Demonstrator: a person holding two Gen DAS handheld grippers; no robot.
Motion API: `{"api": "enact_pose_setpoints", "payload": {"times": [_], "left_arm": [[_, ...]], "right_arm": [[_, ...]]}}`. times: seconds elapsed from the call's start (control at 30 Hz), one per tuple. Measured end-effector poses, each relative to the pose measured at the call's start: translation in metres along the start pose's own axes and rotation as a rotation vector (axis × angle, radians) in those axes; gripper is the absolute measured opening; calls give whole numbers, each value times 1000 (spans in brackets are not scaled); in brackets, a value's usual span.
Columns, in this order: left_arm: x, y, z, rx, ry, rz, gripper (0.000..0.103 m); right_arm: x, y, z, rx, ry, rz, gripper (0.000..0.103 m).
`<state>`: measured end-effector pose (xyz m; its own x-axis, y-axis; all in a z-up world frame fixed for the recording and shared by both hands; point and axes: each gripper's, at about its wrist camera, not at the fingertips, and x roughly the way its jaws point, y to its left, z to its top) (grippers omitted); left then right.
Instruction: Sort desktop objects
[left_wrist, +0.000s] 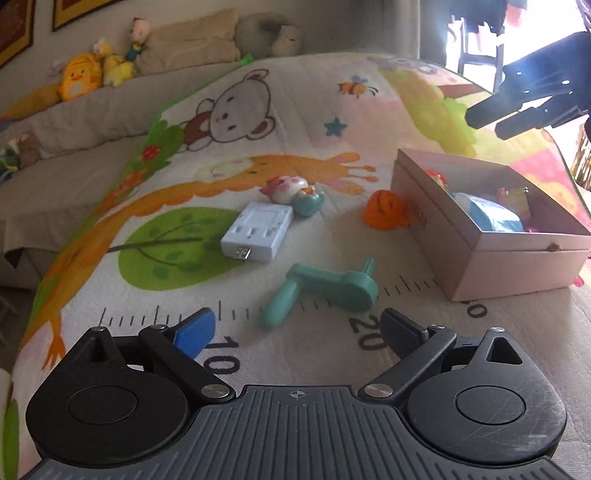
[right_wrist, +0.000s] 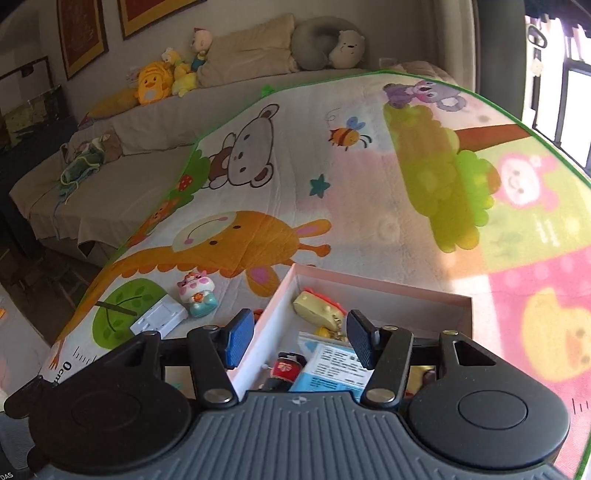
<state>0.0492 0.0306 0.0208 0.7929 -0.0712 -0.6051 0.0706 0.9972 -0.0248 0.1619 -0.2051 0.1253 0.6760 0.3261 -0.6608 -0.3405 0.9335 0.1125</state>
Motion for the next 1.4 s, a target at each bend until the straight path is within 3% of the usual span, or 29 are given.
{"api": "enact_pose_setpoints", "payload": {"times": [0.07,0.2,0.33,0.4,0.43,0.63,0.7,0.87,1.07,1.27,1.4], "left_arm": [[4,3,-3,-14,-2,-13,99],[2,5,-9,-7,-10,-50,100],[1,10,-11,-40,-21,-76,100],[1,11,-11,-50,-26,-82,100],[1,12,-12,-53,-27,-85,101],[1,17,-12,-87,-27,-94,101],[1,19,-12,-92,-25,-101,101],[-2,14,-13,-63,-38,-109,101],[-4,-1,-15,20,-5,-126,102],[4,-13,-14,77,42,-90,102],[9,-14,-12,64,71,-64,102]], "right_arm": [[21,27,11,-50,46,41,56],[73,64,26,-89,150,44,32],[120,79,37,-22,187,101,36],[134,92,38,-48,171,132,56],[142,102,37,-79,156,125,58],[200,122,41,-109,207,42,59],[208,118,41,-75,230,57,47],[181,107,26,-57,232,53,45],[118,104,-15,-80,320,174,45],[11,83,-42,-69,110,213,45],[-29,61,-75,-55,98,197,45]]}}
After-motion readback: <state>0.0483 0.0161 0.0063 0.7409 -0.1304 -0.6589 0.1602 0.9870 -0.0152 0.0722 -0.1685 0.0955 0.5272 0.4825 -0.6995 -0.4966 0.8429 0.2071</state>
